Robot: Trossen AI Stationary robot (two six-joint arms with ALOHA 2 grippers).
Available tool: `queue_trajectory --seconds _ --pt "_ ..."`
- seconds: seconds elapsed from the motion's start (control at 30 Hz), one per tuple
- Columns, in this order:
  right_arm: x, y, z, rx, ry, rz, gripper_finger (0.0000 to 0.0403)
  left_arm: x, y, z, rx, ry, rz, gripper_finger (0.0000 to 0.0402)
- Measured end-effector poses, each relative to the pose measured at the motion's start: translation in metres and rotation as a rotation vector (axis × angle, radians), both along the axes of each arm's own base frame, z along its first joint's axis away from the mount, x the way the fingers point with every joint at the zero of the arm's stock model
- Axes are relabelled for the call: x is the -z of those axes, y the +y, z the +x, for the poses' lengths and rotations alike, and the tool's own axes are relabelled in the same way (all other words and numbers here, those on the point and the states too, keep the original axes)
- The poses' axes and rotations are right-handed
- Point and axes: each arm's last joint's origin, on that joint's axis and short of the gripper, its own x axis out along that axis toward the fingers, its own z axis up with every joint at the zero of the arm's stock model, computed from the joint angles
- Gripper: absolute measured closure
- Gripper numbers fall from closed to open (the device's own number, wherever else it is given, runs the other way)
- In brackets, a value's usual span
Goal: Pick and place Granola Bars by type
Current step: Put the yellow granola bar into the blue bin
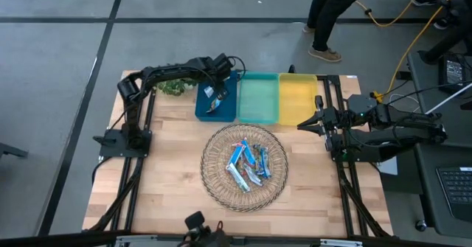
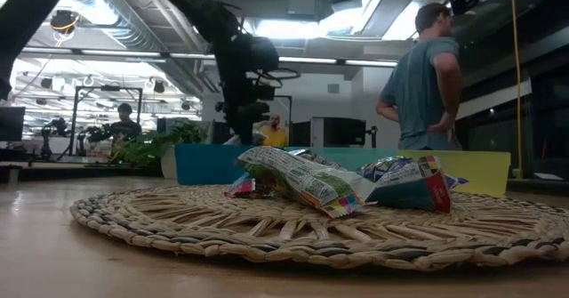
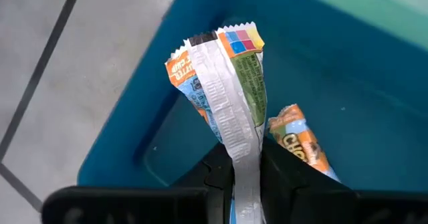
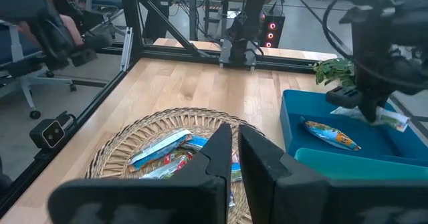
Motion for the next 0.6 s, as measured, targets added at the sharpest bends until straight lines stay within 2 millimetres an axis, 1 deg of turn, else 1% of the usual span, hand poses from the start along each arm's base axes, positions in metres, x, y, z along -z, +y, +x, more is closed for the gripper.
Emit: queue_trajectory --seconds 0.1,0.4,0.6 --pt "0.0 0.0 0.0 0.0 0.0 0.0 0.037 0.0049 0.0019 0.0003 0.012 0.017 -0.004 0.0357" --pt "0.0 0.0 0.0 0.0 0.0 0.0 0.037 0.0026 0.0058 0.003 0.066 0.001 0.04 0.0357" --pt "0.0 0.0 0.0 0.0 0.0 0.0 0.037 0.0027 0.0073 0.002 0.078 -0.028 0.005 0.0357"
